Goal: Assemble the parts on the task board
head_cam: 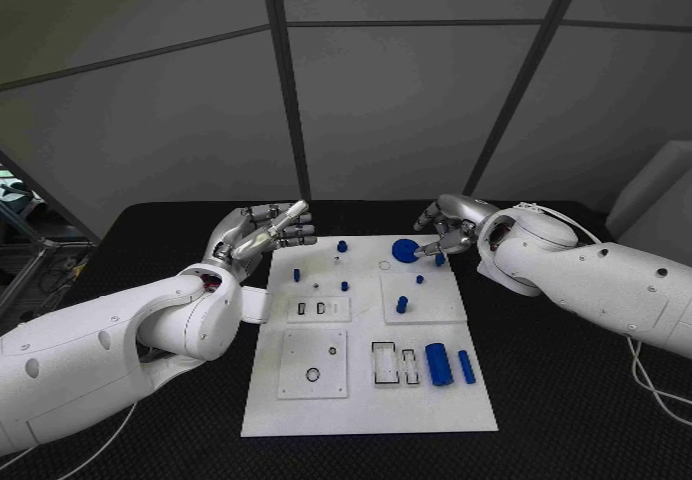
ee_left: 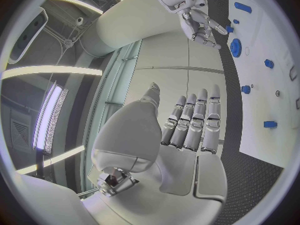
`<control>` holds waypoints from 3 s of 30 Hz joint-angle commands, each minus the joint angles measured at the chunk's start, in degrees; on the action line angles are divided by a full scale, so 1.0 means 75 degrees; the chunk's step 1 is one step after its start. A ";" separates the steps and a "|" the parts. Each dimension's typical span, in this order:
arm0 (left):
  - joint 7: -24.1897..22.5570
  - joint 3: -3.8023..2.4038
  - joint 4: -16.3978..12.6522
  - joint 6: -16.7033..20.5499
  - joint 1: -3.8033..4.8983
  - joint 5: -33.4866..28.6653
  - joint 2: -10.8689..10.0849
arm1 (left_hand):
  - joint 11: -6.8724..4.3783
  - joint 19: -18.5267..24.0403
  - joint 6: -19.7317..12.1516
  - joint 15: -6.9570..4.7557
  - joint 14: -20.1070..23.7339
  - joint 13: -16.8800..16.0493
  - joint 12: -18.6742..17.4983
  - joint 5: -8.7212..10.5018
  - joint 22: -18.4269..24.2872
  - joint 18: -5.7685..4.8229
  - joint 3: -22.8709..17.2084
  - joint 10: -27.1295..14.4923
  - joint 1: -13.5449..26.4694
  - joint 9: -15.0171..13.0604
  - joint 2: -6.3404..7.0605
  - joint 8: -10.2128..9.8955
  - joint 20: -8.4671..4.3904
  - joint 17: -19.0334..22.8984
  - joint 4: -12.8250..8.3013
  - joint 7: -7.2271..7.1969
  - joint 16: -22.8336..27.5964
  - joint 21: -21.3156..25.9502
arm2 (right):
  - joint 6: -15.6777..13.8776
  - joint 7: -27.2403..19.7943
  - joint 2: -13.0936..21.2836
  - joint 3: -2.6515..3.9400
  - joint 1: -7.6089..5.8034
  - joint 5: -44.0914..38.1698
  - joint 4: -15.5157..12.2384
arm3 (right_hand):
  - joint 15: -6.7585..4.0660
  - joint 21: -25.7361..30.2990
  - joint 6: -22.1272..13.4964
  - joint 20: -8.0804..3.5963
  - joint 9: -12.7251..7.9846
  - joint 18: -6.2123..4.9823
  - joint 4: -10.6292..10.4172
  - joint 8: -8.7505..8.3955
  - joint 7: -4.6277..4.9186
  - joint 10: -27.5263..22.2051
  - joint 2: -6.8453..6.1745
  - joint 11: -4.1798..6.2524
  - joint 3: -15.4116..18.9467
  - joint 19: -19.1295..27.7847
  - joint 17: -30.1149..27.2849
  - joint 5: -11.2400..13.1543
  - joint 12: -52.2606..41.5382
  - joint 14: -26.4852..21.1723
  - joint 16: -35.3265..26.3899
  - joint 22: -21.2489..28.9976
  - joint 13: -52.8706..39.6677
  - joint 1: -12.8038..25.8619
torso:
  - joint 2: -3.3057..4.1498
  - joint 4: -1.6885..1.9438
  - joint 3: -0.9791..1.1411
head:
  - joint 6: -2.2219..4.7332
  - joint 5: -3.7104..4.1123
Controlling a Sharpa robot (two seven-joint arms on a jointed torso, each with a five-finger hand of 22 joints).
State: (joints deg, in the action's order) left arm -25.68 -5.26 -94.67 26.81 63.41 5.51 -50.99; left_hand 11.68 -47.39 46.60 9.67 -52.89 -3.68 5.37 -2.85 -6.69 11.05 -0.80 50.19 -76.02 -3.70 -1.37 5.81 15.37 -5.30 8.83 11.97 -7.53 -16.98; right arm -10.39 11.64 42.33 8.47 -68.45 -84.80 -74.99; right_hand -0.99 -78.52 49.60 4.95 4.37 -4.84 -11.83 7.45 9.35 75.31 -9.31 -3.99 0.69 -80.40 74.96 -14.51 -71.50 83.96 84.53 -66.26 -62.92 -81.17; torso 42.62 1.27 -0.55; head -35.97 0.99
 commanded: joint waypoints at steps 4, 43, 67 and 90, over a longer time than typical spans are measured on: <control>0.0007 -0.0005 0.0034 -0.0148 0.0011 0.0059 0.0037 | 0.0029 -0.0026 -0.0090 -0.0002 -0.0010 0.0007 -0.0052 0.0014 0.0013 -0.0090 0.0034 0.0027 -0.0043 0.0006 -0.0040 -0.0055 0.0021 0.0003 -0.0017 0.0277 0.0048 0.0046 | 0.0599 0.0274 -0.0218 0.0005 -0.0015 0.0403 0.0290 | 0.0082 -0.0093 -0.0118 0.0073 -0.0007 0.0071 -0.0233 0.0065 0.0007 0.0025 0.0010 -0.0032 0.0035 -0.0041 0.0497 -0.0019 -0.0189 0.0526 0.0092 -0.0119 -0.0252 -0.0207 | 0.0009 -0.0003 0.0001 | 0.0014 -0.0022; -0.0021 -0.0006 0.0095 -0.0129 0.0010 0.0060 0.0115 | 0.0037 -0.0035 -0.0078 0.0002 -0.0010 0.0008 -0.0073 0.0014 0.0019 -0.0090 0.0031 0.0017 -0.0065 0.0006 -0.0057 -0.0073 0.0023 0.0003 -0.0035 0.0293 0.0067 0.0049 | 0.0591 0.0351 -0.0991 0.0005 -0.0013 -0.0085 0.1162 | 0.0090 -0.0444 0.0038 0.0090 0.0032 0.0180 -0.0272 0.0386 -0.0014 0.0596 0.0448 -0.0023 -0.0164 -0.0273 0.1072 -0.0190 -0.0990 0.0625 0.0356 -0.0758 -0.1362 -0.0523 | 0.0014 -0.0011 0.0009 | -0.0053 -0.0034; 0.0005 -0.0006 0.0103 -0.0161 0.0010 0.0060 0.0131 | 0.0039 -0.0039 -0.0065 0.0004 -0.0010 0.0006 -0.0078 0.0014 0.0023 -0.0091 0.0026 0.0022 -0.0079 0.0005 -0.0071 -0.0077 0.0024 0.0003 -0.0045 0.0297 0.0077 0.0051 | 0.0671 0.0319 -0.1076 0.0003 -0.0011 -0.0460 0.1193 | 0.0056 -0.0612 0.0476 0.0074 0.0038 0.0231 -0.0004 0.0571 -0.0072 0.0953 0.0770 0.0024 -0.0389 -0.0367 0.1309 0.0145 -0.1419 0.0664 0.0458 -0.1063 -0.1988 -0.0593 | 0.0020 -0.0010 0.0011 | -0.0106 -0.0025; 0.0019 -0.0006 0.0135 -0.0187 0.0010 0.0059 0.0117 | 0.0043 -0.0035 -0.0068 0.0008 -0.0005 0.0005 -0.0089 0.0013 0.0031 -0.0094 0.0009 0.0025 -0.0100 0.0004 -0.0112 -0.0090 0.0027 0.0004 -0.0057 0.0305 0.0096 0.0060 | -0.1185 0.0197 -0.0848 0.0005 -0.0005 -0.1641 -0.0011 | -0.0105 -0.0850 0.1130 -0.0075 0.0043 0.0321 0.0236 0.0529 -0.0243 0.1261 0.0941 0.0172 -0.0903 -0.0573 0.1508 0.0161 -0.1694 0.0704 0.0539 -0.1553 -0.2439 -0.0579 | 0.0012 -0.0008 0.0008 | -0.0049 0.0005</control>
State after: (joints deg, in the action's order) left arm -25.33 -5.26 -93.64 26.14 63.39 5.53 -50.10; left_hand 11.68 -47.39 46.27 9.67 -52.90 -3.69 5.06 -2.85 -6.51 11.05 -0.64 50.19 -76.55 -3.69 -1.90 5.37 15.37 -5.31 8.67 11.66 -7.10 -16.76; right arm -15.11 13.23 36.09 8.45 -68.38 -92.86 -74.32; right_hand -1.35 -84.51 56.38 4.70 4.52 -3.07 -9.96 11.60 8.56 83.74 -2.41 -2.97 -5.67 -84.07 74.91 -13.70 -83.85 83.84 88.27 -74.94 -74.94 -85.56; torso 42.73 1.24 -0.44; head -36.45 0.99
